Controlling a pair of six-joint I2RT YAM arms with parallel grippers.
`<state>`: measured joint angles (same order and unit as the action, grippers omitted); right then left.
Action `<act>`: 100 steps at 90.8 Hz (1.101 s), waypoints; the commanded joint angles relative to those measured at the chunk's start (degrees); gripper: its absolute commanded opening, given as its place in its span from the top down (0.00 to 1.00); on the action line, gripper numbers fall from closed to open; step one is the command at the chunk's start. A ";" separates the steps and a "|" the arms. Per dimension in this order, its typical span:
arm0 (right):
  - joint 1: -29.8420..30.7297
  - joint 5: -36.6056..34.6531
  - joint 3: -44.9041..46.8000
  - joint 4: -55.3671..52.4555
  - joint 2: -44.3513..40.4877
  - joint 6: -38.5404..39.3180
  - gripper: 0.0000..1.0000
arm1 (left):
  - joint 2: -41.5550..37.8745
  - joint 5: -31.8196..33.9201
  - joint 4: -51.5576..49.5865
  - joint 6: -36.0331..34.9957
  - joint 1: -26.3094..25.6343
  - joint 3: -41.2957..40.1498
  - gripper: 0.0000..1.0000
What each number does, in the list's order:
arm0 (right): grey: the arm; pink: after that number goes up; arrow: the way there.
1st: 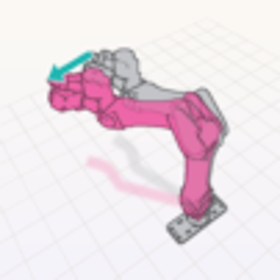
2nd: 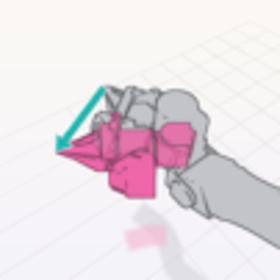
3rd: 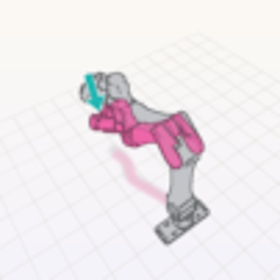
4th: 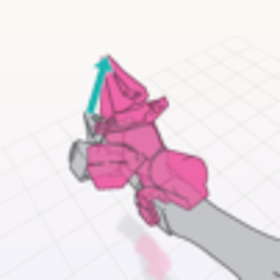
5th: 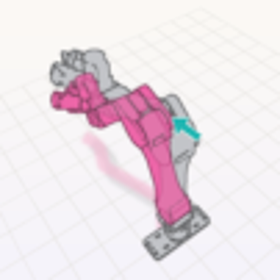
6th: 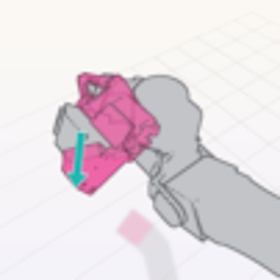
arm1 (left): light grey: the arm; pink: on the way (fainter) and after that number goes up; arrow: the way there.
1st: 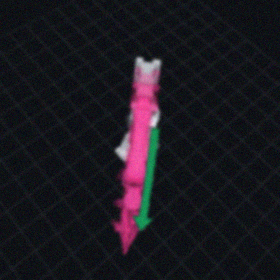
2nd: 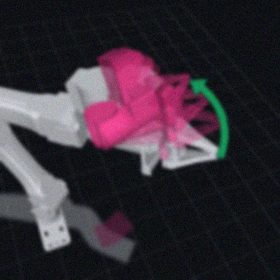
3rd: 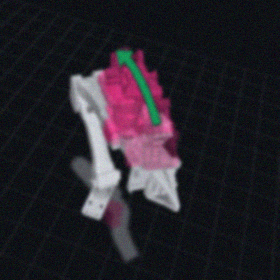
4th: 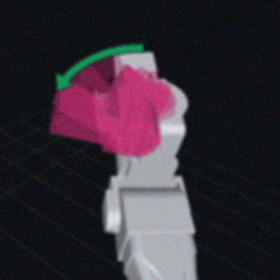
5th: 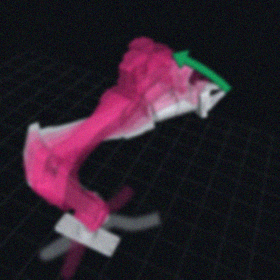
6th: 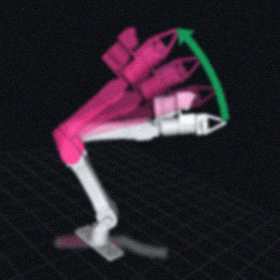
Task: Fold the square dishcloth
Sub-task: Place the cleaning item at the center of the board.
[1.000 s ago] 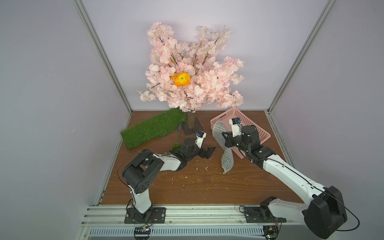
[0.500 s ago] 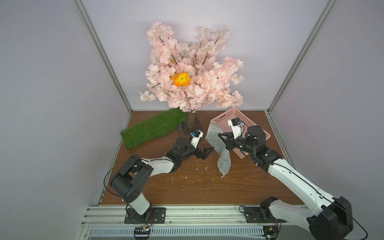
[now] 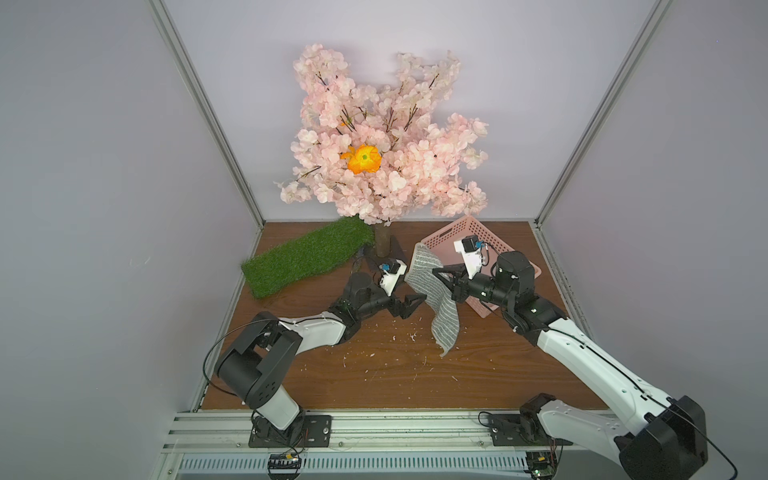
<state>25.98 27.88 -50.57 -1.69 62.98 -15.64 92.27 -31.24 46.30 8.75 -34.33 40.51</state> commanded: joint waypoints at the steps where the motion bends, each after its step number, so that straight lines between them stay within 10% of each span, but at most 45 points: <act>1: 0.00 0.16 -0.19 1.61 -0.32 -0.27 0.94 | 0.65 -2.82 1.03 -0.58 0.55 1.93 0.12; 28: 0.02 -6.42 0.25 0.83 -0.11 -0.35 0.93 | 0.52 -4.78 1.01 -0.50 0.57 2.38 0.57; 48: -0.15 -13.11 -0.46 -0.44 1.44 -1.02 0.92 | -0.18 -6.97 -1.56 2.06 0.53 0.30 0.66; 63: -0.18 -17.65 -1.21 -3.28 3.67 -0.93 0.87 | 0.96 -4.66 -8.34 9.78 -0.87 0.99 0.98; 100: -0.14 -22.28 2.53 -7.69 10.29 -3.84 0.56 | 0.54 12.57 -20.45 30.60 -5.48 -5.12 0.99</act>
<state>25.96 8.64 -50.06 -6.42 71.99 -17.65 93.49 -25.02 30.76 32.51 -38.79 37.39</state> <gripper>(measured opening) 0.429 0.046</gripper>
